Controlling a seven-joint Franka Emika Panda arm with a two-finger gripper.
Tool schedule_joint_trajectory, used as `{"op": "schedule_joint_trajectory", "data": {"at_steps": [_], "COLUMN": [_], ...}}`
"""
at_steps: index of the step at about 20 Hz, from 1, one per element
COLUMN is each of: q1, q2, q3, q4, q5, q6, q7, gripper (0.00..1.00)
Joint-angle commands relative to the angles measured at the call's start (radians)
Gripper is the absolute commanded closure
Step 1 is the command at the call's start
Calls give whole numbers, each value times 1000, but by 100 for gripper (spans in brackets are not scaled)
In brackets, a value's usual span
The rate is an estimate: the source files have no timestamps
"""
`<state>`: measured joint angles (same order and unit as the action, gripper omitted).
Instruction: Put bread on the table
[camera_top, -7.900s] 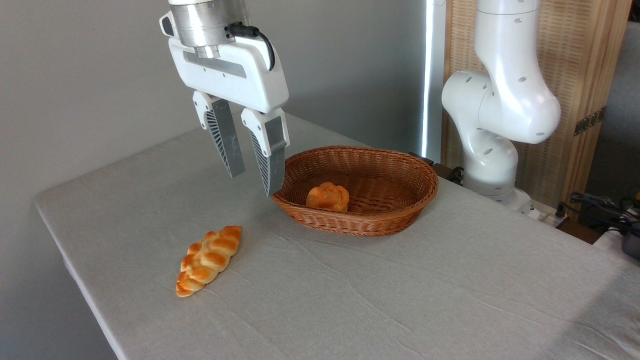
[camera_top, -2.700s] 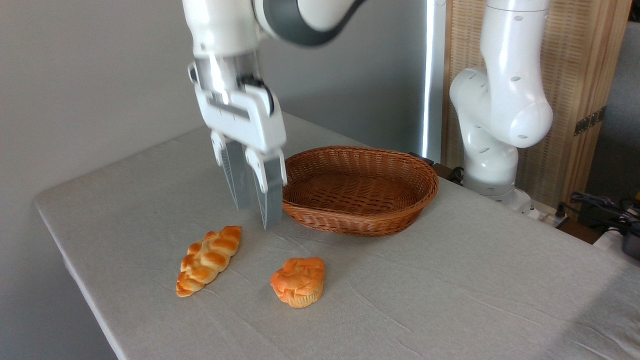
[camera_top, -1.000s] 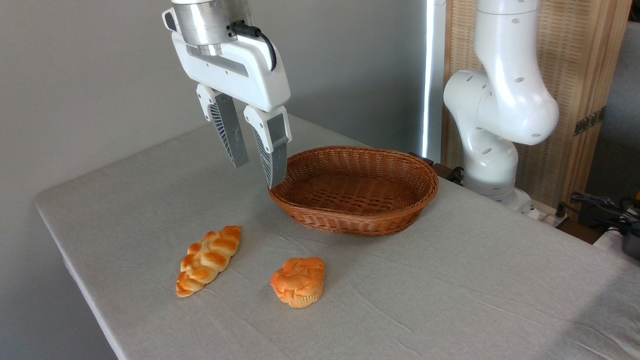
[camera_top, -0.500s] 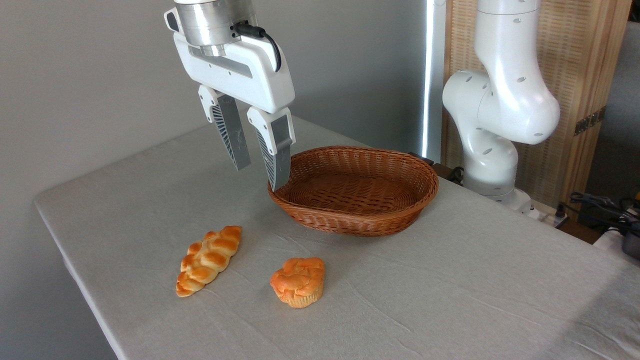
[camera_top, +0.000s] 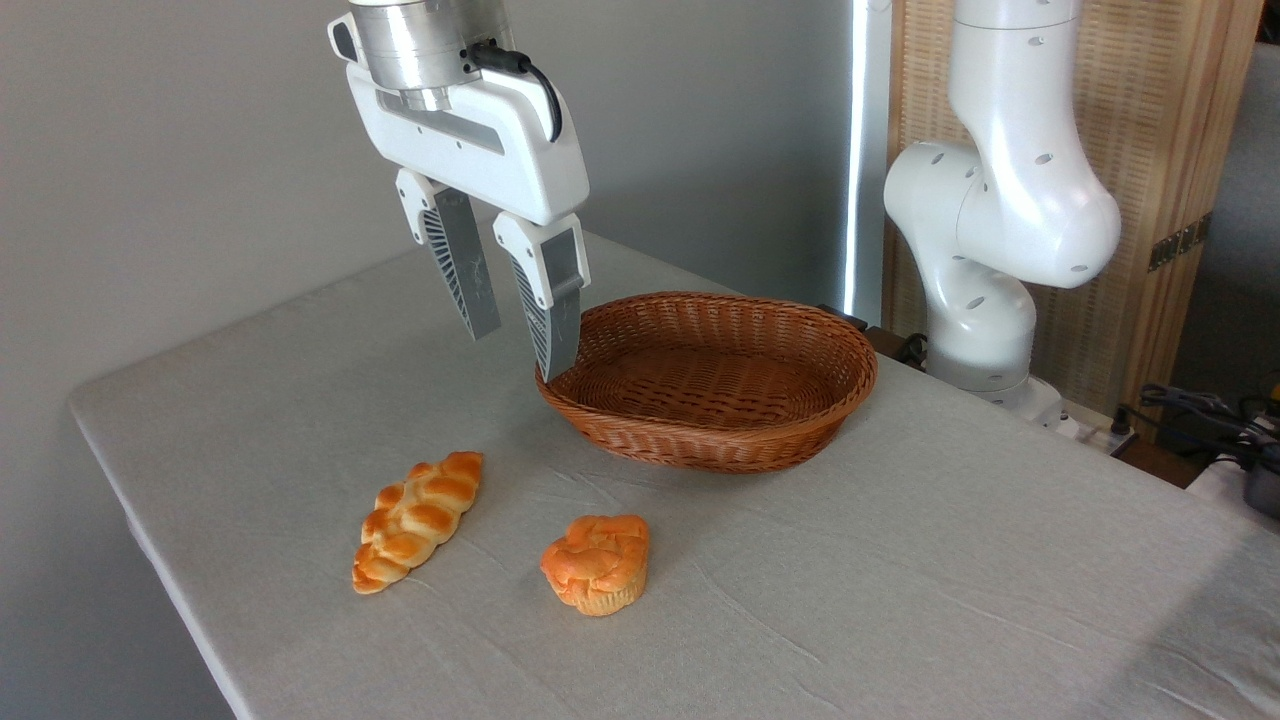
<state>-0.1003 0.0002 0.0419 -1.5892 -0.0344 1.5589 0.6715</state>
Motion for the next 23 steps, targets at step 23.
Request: {"op": "schedule_joint_trajectory", "data": {"at_steps": [23], "q1": [31], "q2": [12], "q3": [-30], "q4": [20], "q5": [-4], "q6": [46], "q7": [20], "gripper": [0]}}
